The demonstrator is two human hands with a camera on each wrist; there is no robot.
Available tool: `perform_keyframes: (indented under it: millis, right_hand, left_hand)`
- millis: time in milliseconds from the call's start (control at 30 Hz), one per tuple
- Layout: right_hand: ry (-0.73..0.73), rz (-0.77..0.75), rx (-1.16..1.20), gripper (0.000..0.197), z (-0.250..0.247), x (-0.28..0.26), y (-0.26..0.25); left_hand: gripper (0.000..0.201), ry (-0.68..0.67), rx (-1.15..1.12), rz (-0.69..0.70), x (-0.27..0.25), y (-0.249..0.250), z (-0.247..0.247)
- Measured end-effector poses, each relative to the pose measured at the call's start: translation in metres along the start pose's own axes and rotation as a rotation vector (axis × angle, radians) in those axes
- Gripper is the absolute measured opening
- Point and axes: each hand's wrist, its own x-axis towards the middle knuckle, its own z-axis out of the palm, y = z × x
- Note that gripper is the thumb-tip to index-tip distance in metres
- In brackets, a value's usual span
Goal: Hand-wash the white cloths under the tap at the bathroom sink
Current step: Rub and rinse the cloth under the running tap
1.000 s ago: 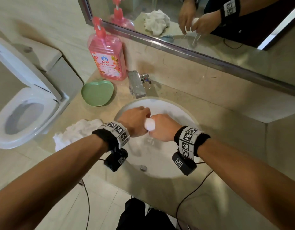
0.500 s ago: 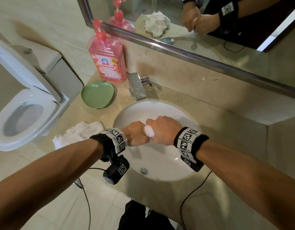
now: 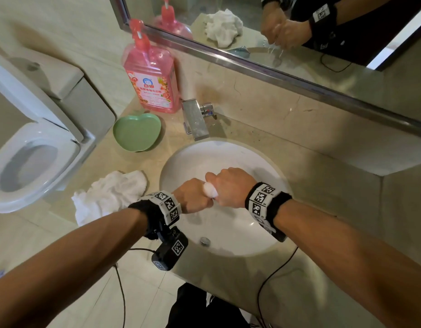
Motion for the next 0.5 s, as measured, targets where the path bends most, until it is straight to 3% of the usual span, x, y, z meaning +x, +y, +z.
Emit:
perform_keyframes:
  millis: [100,233,300,400,500]
  right_hand:
    - [0.036,0.053,0.123,0.036,-0.007,0.004,0.004]
    - [0.102,0.15,0.418,0.055,-0.021,0.006,0.017]
    - [0.151,0.177,0.474,0.057,-0.028,0.003,0.024]
    - [0.159,0.253,0.671,0.048,-0.038,-0.002,0.035]
    - [0.104,0.278,0.872,0.041,-0.046,-0.009,0.042]
  left_hand:
    - [0.026,0.066,0.12,-0.011,0.001,0.001,-0.013]
    - [0.042,0.149,0.273,0.076,0.001,-0.001,-0.047]
    - [0.05,0.122,0.244,0.122,0.0,0.0,-0.06]
    - [0.042,0.091,0.057,0.18,-0.003,0.003,-0.074]
    - [0.039,0.208,0.053,0.32,-0.003,0.001,-0.089]
